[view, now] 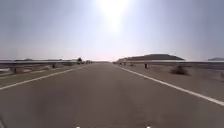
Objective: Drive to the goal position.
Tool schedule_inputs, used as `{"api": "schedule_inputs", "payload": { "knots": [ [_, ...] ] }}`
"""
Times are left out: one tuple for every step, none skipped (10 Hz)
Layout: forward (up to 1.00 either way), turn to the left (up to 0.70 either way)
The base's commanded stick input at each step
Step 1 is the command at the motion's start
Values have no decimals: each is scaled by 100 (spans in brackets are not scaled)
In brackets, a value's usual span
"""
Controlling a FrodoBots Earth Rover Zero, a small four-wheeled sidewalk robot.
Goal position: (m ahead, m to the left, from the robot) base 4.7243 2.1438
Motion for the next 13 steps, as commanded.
{"api": "schedule_inputs", "payload": {
  "knots": [
    [70,0],
    [70,0],
    [70,0],
    [70,0],
    [70,0],
    [70,0],
    [70,0],
    [70,14],
    [70,35],
    [70,16],
    [70,0],
    [70,0],
    [70,0]
  ]
}}
